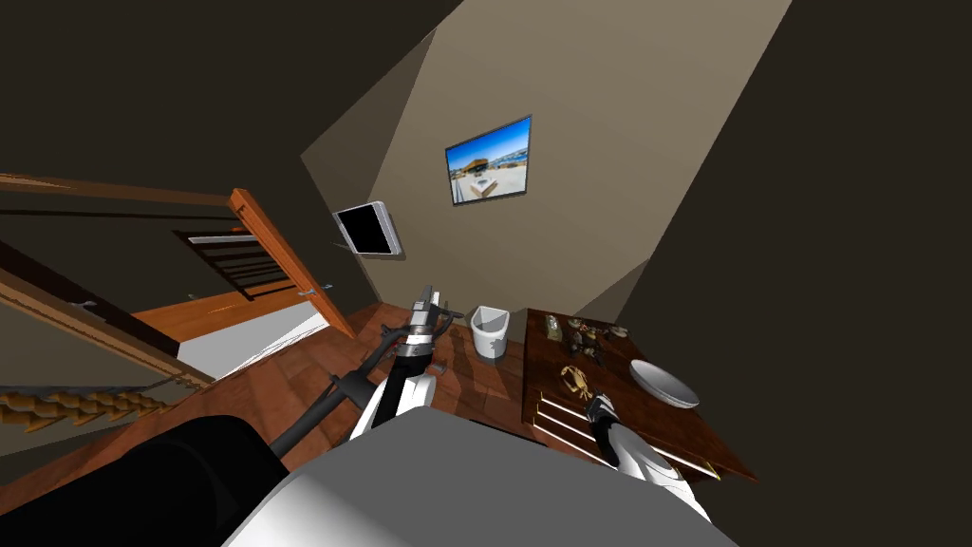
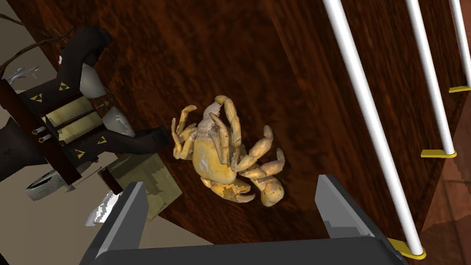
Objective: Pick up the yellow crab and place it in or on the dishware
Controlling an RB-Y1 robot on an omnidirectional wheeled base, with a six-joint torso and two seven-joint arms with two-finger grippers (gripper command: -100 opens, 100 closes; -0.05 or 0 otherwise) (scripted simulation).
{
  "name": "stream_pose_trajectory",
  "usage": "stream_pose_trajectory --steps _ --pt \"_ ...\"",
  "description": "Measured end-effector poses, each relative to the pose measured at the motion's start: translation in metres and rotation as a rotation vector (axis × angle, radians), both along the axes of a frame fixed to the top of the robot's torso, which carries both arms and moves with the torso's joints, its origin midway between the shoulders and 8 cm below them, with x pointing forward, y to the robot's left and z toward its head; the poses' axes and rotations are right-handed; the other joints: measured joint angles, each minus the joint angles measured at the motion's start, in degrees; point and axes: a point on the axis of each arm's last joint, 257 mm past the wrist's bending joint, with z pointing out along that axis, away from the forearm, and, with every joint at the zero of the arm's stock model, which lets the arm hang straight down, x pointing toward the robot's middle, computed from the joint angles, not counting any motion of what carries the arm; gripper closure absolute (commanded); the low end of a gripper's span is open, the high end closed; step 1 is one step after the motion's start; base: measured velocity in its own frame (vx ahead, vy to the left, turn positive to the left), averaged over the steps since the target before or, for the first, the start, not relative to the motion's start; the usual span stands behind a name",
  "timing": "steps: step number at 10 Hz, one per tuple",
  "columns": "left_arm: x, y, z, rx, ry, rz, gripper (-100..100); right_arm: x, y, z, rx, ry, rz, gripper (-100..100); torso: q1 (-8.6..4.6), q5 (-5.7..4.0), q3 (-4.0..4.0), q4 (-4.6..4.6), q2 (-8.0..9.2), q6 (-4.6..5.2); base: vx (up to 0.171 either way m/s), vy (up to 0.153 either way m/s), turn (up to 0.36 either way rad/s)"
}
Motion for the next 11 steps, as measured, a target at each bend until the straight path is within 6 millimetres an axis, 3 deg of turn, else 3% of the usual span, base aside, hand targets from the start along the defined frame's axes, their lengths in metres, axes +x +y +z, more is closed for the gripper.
stream_pose_trajectory --steps 8,9,10,11 --pt "0.000 0.000 0.000 0.000 0.000 0.000 0 -0.044 -0.053 -0.021 -0.223 0.151 0.064 -100 0.06 0.01 0.00 0.00 0.01 0.02 0.036 0.029 0.089" --pt "0.000 0.000 0.000 0.000 0.000 0.000 0 -0.045 -0.053 -0.021 -0.228 0.154 0.067 0 -0.02 0.00 0.04 0.01 0.09 0.05 0.000 0.000 0.000" --pt "0.000 0.000 0.000 0.000 0.000 0.000 0 -0.045 -0.053 -0.021 -0.228 0.154 0.066 -100 -0.06 -0.01 0.09 0.03 0.17 0.04 0.009 -0.074 0.149" --pt "0.000 0.000 0.000 0.000 0.000 0.000 0 -0.046 -0.046 -0.025 -0.226 0.156 0.060 -100 -0.30 -0.06 0.10 0.04 0.17 0.01 0.000 -0.116 0.128"
